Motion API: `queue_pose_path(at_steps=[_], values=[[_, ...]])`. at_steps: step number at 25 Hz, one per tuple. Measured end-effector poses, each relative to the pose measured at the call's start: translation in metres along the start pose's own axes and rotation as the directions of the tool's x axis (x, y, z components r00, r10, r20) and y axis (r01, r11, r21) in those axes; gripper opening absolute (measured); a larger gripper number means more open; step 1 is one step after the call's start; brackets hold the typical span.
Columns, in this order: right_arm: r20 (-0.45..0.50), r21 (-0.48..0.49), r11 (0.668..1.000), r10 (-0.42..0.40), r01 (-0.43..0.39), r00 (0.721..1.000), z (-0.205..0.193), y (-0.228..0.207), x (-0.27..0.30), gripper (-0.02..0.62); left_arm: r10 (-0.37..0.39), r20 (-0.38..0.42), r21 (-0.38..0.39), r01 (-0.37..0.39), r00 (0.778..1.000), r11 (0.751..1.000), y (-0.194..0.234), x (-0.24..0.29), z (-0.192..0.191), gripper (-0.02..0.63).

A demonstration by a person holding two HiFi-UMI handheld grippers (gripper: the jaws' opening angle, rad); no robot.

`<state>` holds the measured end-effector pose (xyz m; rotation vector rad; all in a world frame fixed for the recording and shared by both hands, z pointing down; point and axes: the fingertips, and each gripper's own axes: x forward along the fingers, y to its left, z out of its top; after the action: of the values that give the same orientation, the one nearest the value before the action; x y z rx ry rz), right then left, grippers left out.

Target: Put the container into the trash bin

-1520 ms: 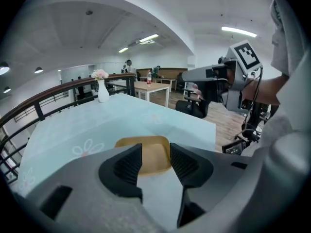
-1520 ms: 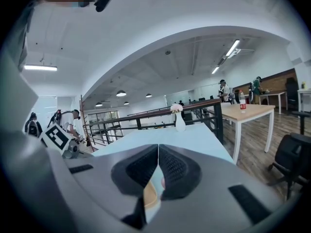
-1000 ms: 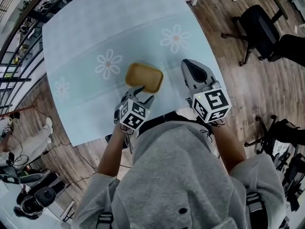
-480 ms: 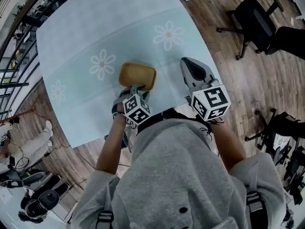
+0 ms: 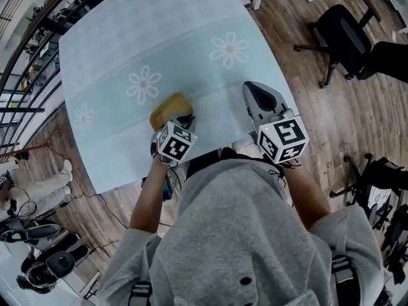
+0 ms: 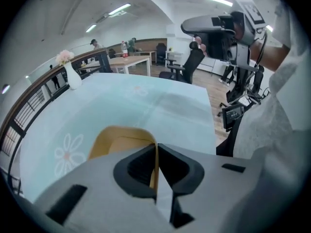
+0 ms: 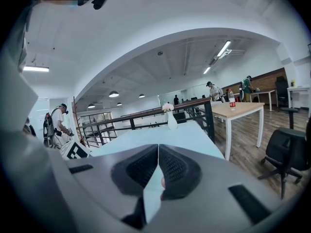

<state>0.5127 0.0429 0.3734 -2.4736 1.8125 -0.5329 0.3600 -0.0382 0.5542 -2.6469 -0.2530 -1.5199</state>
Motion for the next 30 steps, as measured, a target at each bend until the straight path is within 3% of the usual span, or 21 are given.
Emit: queue_pose_path(at_steps=[4,12,19,30], values=[[0.011,-0.021,0.999,0.035,-0.035,0.999,0.005,0.012,0.003,0.028,0.023,0.053,-0.121,-0.017,0.998,0.993,0.005,-0.015,-0.004,0.031],[0.024,-0.054,0.993,0.107,-0.105,0.994,0.012,0.032,0.006,0.028,0.189,0.130,-0.273,-0.148,0.973,0.951,0.021,-0.054,-0.013,0.031],[0.021,-0.074,0.983,0.173,-0.171,0.985,0.011,0.049,0.013,0.028,0.297,0.149,-0.354,-0.230,0.943,0.907,0.029,-0.077,-0.026,0.031],[0.020,-0.074,0.972,0.225,-0.223,0.974,0.015,0.075,0.039,0.028,0.390,0.202,-0.448,-0.269,0.899,0.853,0.056,-0.118,-0.031,0.031]])
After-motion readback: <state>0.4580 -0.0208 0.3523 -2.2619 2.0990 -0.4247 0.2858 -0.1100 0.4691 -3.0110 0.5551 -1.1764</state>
